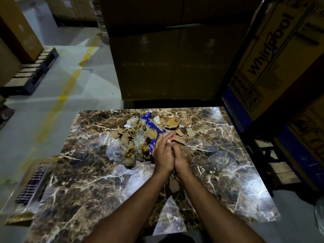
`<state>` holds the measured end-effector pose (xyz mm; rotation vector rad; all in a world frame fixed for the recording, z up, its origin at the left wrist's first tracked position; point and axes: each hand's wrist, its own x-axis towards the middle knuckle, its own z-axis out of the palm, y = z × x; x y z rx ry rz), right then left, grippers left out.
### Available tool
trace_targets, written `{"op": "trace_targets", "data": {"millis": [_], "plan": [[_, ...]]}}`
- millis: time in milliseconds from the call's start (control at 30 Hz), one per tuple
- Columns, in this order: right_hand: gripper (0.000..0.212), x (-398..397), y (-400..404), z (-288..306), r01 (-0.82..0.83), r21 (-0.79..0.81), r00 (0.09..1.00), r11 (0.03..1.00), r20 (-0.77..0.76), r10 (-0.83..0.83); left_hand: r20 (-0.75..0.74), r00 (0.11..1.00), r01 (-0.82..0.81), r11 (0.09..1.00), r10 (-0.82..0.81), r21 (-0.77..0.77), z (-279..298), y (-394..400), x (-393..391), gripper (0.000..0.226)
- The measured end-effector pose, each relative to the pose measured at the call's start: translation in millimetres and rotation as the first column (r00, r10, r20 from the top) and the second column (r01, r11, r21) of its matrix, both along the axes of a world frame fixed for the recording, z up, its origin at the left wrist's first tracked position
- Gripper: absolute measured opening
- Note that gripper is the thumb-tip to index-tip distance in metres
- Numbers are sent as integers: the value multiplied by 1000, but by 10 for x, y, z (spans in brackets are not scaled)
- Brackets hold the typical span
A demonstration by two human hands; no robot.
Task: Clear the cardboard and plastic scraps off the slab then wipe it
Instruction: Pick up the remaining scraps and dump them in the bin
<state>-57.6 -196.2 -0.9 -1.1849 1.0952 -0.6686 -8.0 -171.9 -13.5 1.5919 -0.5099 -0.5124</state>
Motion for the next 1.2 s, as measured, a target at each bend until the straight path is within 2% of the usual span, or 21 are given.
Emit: {"op": "trace_targets", "data": {"millis": [67, 167, 233, 300, 367, 433, 500, 567, 600, 667, 767, 867, 933, 1033, 1100, 1200], "plan": [[27, -22, -41, -101, 57, -5, 996, 998, -74, -57, -8, 999, 47, 999, -47, 21, -52, 1, -43, 38], [21, -92, -101, -182, 49, -82, 988, 995, -139, -60, -156, 980, 121, 992, -126, -39, -37, 8, -117, 55], [18, -144, -178, -210, 103, -56, 983, 993, -149, -110, -198, 964, 170, 983, -180, -66, -43, 8, -138, 60], [28, -235, -319, -173, 140, 13, 963, 990, -235, -134, -211, 957, 187, 979, -200, -79, -95, 53, -102, 57], [35, -395, -503, -157, 173, 92, 951, 981, -275, -142, -177, 971, 164, 986, -163, -12, -234, 164, 1, 45], [29, -590, -657, -115, 240, 93, 946, 966, -244, -212, 19, 983, 177, 966, -184, 189, -468, 328, 138, 40], [30, -745, -710, -79, 250, 69, 948, 966, -221, -230, 225, 890, 256, 844, -396, 471, -701, 482, 205, 57], [25, -810, -719, -131, 217, 61, 955, 974, -219, -199, 323, 711, 286, 677, -625, 679, -875, 561, 174, 85], [27, -833, -717, -167, 210, 73, 955, 975, -229, -189, 349, 624, 272, 613, -699, 742, -919, 570, 136, 95], [42, -873, -695, -256, 204, 100, 954, 974, -245, -175, 395, 473, 224, 541, -788, 810, -1015, 555, 59, 104], [49, -950, -665, -423, 210, 137, 952, 968, -253, -171, 446, 302, 176, 509, -842, 842, -1183, 530, 18, 98], [40, -1013, -662, -522, 198, 115, 943, 973, -294, -157, 470, 311, 175, 536, -826, 826, -1330, 539, -18, 77], [33, -1068, -721, -688, 182, 89, 936, 979, -322, -144, 542, 344, 159, 616, -767, 771, -1390, 522, -68, 58], [42, -1120, -742, -848, 171, 109, 930, 979, -346, -124, 664, 328, 134, 729, -672, 671, -1456, 505, -122, 37], [44, -1147, -739, -821, 166, 129, 931, 978, -349, -112, 690, 311, 130, 749, -653, 650, -1493, 510, -133, 29], [31, -1145, -722, -799, 129, 151, 931, 980, -359, -67, 677, 359, 127, 752, -643, 647, -1510, 496, -132, 23]]}}
